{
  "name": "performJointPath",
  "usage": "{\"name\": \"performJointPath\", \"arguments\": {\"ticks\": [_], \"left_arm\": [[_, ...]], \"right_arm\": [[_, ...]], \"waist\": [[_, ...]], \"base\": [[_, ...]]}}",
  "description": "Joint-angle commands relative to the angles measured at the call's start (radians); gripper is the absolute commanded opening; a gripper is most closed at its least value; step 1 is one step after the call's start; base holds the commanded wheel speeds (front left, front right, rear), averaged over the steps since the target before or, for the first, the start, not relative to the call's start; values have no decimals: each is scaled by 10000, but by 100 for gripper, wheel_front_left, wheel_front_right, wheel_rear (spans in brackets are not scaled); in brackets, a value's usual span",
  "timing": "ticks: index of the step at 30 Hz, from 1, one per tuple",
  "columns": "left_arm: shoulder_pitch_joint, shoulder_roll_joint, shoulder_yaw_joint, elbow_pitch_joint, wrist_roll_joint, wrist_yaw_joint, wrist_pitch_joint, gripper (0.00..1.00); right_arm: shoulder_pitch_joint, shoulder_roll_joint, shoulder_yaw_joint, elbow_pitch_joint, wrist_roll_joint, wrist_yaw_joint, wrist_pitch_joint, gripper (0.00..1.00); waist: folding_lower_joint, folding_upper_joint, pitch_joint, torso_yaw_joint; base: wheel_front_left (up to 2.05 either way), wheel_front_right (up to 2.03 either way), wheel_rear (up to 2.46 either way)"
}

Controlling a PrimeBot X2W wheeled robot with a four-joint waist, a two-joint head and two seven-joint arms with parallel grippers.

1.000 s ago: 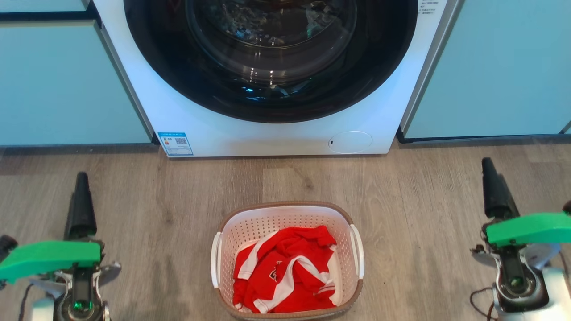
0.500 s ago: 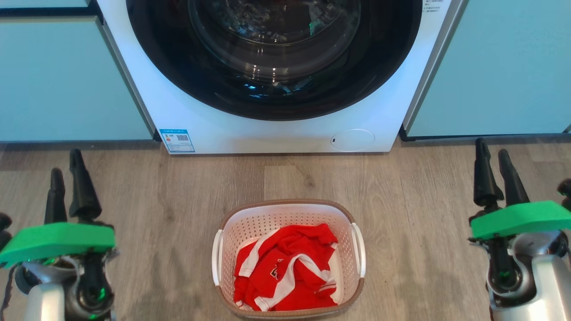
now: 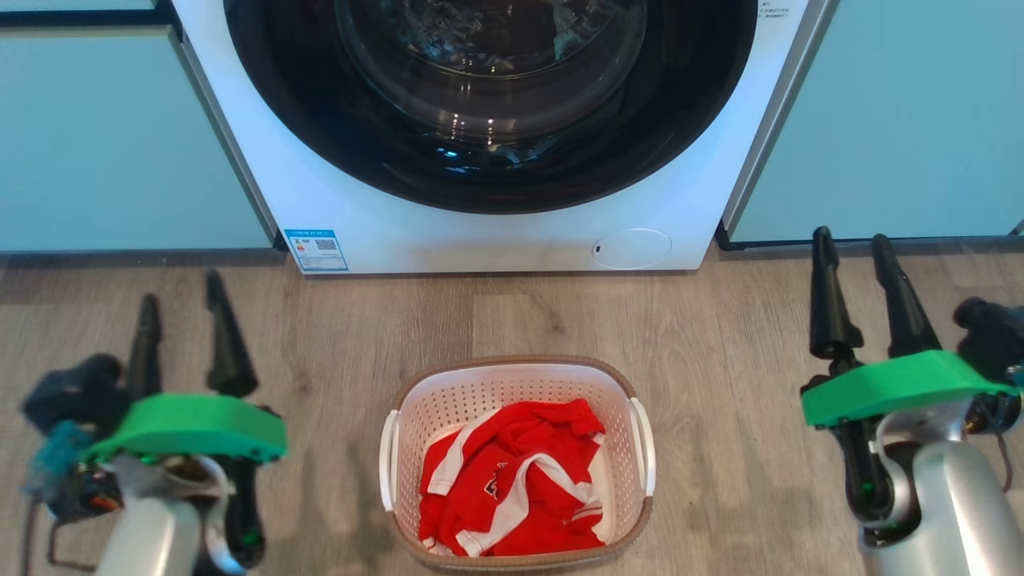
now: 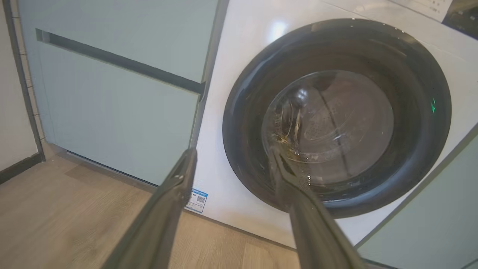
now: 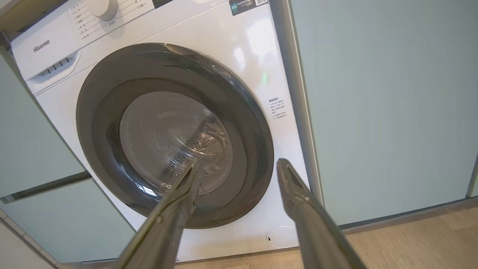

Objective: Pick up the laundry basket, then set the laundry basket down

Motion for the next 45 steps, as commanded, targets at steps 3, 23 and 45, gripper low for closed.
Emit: {"name": "performJointPath", "arguments": {"ticks": [3, 23, 45], "left_arm": [[-480, 512, -297, -179, 429, 298, -202, 100], [-829, 903, -1547, 51, 1956, 297, -790, 100], [-398, 264, -1078, -419, 3921, -1405, -1436, 100]], "right_arm": [[-458, -93, 275, -229, -422, 19, -208, 100], [-610, -111, 783, 474, -2075, 24, -793, 100], [-336, -131, 994, -215, -3867, 29, -1436, 100]], "waist": [[-1, 0, 10, -4], [-1, 0, 81, -3], [-1, 0, 187, 10]], "base": [[0, 0, 0], [0, 0, 0], [0, 0, 0]]}}
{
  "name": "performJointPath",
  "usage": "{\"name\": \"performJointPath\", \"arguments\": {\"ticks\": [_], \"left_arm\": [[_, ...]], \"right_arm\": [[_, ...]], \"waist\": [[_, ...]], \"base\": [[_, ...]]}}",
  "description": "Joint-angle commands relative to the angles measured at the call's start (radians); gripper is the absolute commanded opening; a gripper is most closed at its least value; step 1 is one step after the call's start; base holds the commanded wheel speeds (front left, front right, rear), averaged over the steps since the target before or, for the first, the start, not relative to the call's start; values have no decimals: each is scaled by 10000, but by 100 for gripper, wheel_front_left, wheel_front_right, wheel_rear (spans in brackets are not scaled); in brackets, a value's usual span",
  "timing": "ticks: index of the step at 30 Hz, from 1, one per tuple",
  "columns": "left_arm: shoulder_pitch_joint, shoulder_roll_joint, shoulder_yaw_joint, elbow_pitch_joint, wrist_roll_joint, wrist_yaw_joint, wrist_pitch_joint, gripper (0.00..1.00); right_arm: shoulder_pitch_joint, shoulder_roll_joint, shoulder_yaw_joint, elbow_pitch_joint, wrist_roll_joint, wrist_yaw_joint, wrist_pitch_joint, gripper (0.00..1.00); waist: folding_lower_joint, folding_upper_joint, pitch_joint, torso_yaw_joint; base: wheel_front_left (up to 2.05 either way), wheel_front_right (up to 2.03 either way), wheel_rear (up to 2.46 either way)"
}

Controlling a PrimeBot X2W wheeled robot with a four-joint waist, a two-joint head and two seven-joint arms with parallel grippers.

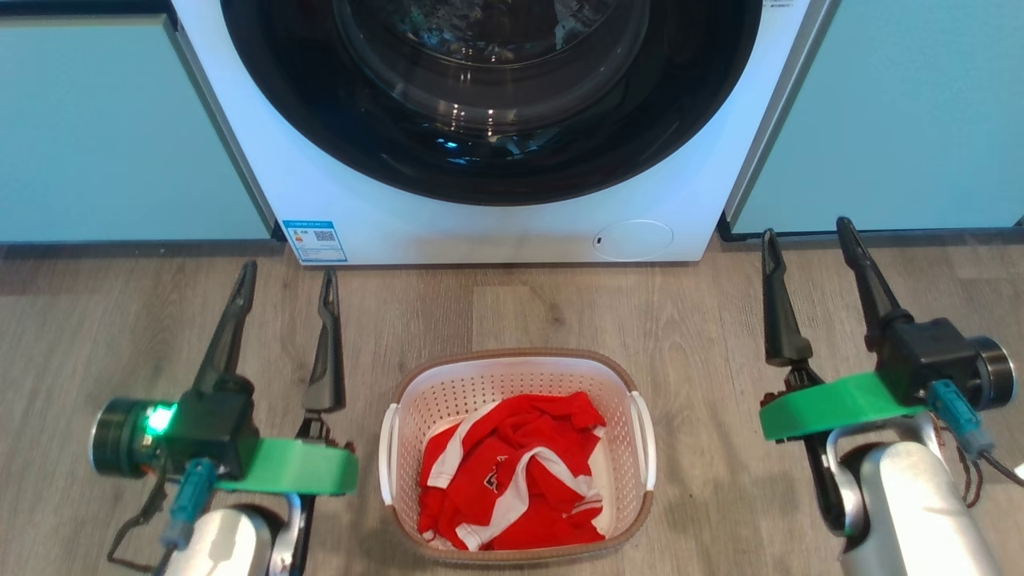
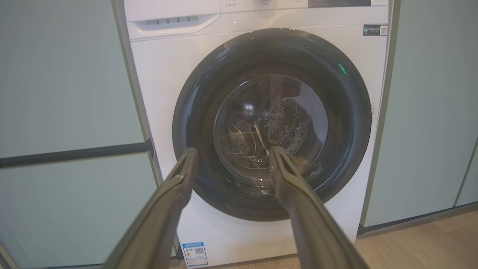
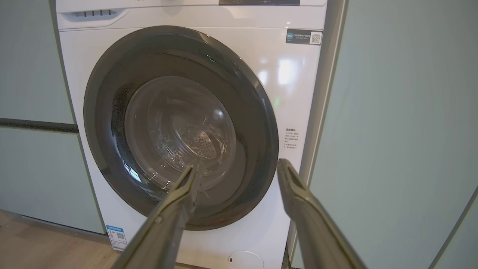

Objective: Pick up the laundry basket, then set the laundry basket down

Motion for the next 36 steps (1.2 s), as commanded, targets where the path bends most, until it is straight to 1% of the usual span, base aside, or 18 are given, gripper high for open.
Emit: {"name": "performJointPath", "arguments": {"ticks": [1, 5, 9, 12, 15, 17, 24, 36], "left_arm": [[-268, 20, 464, -254, 241, -80, -105, 100], [15, -515, 1094, 612, -79, -888, -109, 100], [192, -886, 1467, 1670, -170, -1726, -109, 100], [126, -1090, 1723, 2112, -30, -2066, -109, 100], [66, -1256, 1949, 2420, 72, -2317, -109, 100], [20, -1335, 2096, 2490, 189, -2395, -109, 100], [42, -1488, 2361, 2197, 701, -2393, -109, 100], [105, -1556, 2397, 2307, 804, -2459, -109, 100]], "right_arm": [[-210, -91, 206, -284, -143, 29, -153, 100], [-57, -91, 48, 302, 469, 29, -157, 100], [35, -91, 172, 1074, 492, 29, -157, 100], [-8, -91, 153, 1389, 509, 29, -157, 100], [-42, -91, 151, 1546, 568, 29, -157, 100], [-63, -91, 186, 1591, 568, 29, -157, 100], [-132, -91, 242, 1619, 522, 29, -157, 100], [-140, -91, 268, 1640, 456, 29, -157, 100]], "waist": [[-1, 0, -2, 4], [-1, 0, -33, -2], [-1, 0, -57, -20], [-1, 0, -42, -30], [-1, 0, -41, -46], [-1, 0, -32, -58], [-1, 0, -22, -72], [-1, 0, -31, -44]], "base": [[0, 0, 0], [0, 0, 0], [0, 0, 0], [0, 0, 0], [0, 0, 0], [0, 0, 0], [0, 0, 0], [0, 0, 0]]}}
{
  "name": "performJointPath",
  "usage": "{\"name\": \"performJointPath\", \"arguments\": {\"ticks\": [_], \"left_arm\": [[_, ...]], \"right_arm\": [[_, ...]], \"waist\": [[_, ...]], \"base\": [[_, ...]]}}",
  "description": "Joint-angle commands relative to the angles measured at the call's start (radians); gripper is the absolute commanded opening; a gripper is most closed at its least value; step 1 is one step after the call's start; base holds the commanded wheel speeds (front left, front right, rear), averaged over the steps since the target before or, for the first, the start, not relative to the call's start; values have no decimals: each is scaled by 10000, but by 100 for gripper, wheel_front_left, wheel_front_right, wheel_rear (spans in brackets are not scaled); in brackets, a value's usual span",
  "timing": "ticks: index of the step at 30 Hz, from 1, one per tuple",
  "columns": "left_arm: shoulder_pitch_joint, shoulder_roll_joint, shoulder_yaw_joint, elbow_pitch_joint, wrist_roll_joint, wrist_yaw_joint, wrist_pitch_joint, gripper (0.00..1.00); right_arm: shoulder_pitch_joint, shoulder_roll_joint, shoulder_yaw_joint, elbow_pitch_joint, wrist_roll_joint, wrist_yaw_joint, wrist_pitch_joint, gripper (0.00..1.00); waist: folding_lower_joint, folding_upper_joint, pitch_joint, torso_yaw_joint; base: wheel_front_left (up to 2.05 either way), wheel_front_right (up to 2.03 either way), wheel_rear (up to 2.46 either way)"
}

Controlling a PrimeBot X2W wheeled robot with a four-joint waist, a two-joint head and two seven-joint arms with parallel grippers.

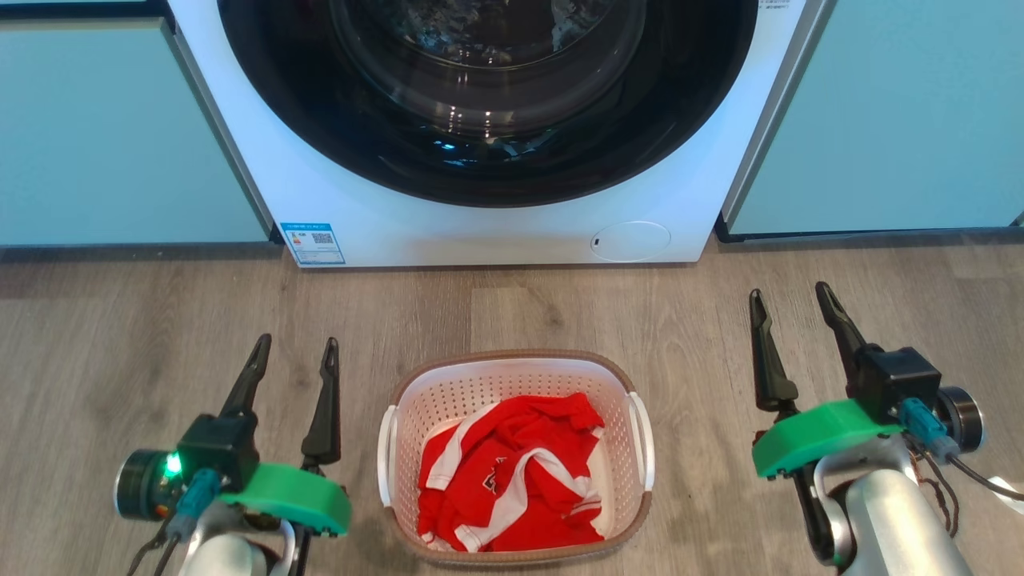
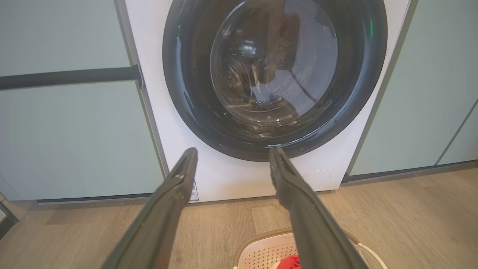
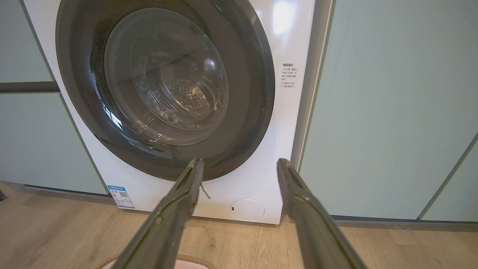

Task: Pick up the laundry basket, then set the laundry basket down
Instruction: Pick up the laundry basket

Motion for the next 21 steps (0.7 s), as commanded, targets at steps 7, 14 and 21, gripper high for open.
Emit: {"name": "performJointPath", "arguments": {"ticks": [7, 14, 21], "left_arm": [[-466, -40, 495, -176, -43, 15, -51, 100], [-584, -42, 480, 204, -261, -34, -51, 100], [-1172, -42, 447, 1053, -307, -169, -51, 100]], "right_arm": [[-368, -85, 266, -260, -144, 29, -61, 100], [-491, -85, 404, 197, -230, 29, -61, 100], [-1141, -85, 373, 1201, -401, 29, -61, 100]], "waist": [[0, -1, 49, -14], [0, -1, 395, -28], [0, -1, 1455, 18]], "base": [[0, 0, 0], [0, 0, 0], [0, 0, 0]]}}
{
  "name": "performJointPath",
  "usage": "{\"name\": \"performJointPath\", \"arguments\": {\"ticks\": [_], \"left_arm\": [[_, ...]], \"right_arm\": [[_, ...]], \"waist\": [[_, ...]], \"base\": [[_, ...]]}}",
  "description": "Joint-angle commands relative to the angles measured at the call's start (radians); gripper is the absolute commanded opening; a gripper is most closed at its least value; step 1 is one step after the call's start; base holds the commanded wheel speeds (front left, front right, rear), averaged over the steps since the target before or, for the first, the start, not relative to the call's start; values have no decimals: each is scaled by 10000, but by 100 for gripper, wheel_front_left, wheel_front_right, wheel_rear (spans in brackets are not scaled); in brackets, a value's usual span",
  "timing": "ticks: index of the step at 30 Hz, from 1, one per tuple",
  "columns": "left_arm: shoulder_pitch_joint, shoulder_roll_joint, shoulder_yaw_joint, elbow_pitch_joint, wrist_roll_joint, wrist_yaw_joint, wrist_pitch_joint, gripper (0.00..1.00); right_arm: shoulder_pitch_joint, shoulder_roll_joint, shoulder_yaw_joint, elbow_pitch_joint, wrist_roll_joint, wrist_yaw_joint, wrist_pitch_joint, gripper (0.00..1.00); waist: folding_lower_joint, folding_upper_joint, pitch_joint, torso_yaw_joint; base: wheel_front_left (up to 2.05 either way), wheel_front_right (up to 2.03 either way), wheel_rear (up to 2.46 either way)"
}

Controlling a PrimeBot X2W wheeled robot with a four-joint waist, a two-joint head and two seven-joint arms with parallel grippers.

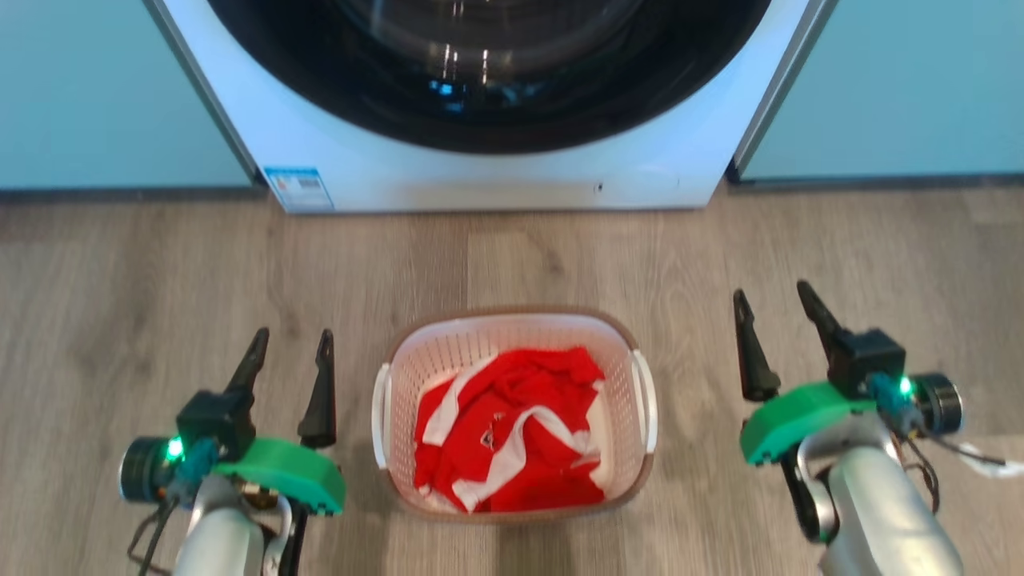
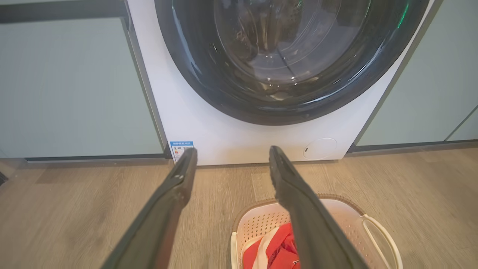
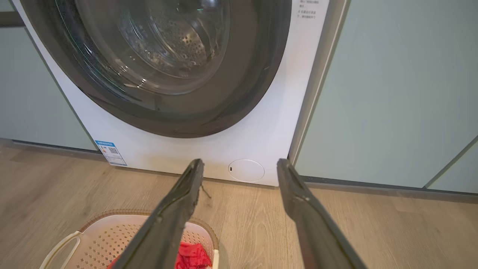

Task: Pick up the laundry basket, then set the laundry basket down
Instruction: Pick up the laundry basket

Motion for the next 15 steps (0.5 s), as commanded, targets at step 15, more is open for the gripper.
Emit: {"name": "performJointPath", "arguments": {"ticks": [15], "left_arm": [[-2935, 76, -56, 3251, 99, -463, -51, 100]], "right_arm": [[-2310, -83, 680, 2161, 408, 29, -50, 100]], "waist": [[0, 0, 3051, 275]], "base": [[0, 0, 0]]}}
